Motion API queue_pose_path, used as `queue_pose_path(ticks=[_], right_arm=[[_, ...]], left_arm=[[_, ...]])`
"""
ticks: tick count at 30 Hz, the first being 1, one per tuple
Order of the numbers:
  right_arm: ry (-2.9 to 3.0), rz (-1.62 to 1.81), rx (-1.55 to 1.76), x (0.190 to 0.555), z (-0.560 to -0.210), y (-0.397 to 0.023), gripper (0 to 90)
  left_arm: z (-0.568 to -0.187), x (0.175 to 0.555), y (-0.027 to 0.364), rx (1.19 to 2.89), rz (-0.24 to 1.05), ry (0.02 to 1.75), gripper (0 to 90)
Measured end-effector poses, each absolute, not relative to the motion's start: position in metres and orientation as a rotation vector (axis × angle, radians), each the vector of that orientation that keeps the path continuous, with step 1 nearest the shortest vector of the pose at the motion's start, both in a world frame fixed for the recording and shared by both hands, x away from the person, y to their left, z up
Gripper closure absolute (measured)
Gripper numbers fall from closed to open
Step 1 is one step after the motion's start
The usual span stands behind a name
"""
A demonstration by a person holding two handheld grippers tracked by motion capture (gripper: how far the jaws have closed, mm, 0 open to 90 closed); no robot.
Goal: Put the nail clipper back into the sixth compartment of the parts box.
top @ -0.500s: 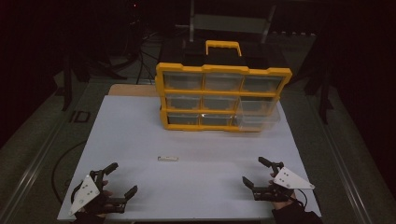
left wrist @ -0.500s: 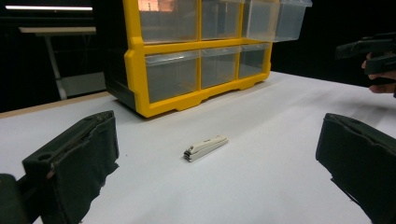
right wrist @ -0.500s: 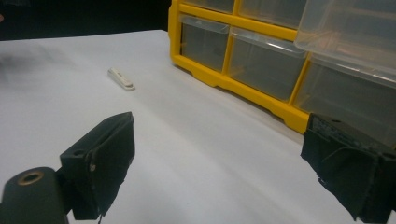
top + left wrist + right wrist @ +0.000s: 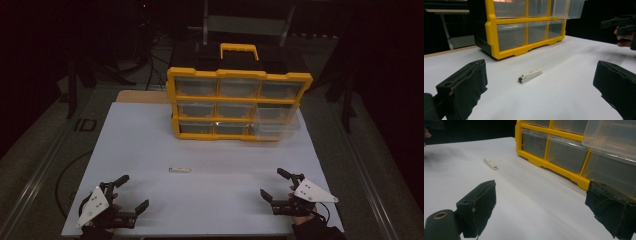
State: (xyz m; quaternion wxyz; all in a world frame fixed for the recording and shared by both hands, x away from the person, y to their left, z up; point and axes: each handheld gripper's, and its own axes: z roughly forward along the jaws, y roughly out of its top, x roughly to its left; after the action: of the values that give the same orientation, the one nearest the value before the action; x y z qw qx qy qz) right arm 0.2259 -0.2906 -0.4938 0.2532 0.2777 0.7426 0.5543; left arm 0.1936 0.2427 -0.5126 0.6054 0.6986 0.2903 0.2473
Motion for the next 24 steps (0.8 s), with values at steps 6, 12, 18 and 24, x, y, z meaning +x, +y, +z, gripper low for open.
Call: queue_pose_path(ticks=[6,12,18,24], right_arm=[[2.028,1.503,0.746,0.225,-0.493,-0.289,9.8],[2.028,1.506,0.737,0.224,-0.492,-0.288,9.8],[2.028,1.52,0.732,0.224,-0.492,-0.289,9.8],[2.022,1.525,0.726,0.223,-0.49,-0.288,9.8]], left_arm=[[-0.514,0.194,0.243,1.609,0.575,0.68,0.3],[-0.514,0.195,0.241,1.622,0.573,0.668,0.3],[-0.512,0.197,0.241,1.608,0.56,0.695,0.3],[-0.502,0.198,0.236,1.616,0.526,0.697,0.3]])
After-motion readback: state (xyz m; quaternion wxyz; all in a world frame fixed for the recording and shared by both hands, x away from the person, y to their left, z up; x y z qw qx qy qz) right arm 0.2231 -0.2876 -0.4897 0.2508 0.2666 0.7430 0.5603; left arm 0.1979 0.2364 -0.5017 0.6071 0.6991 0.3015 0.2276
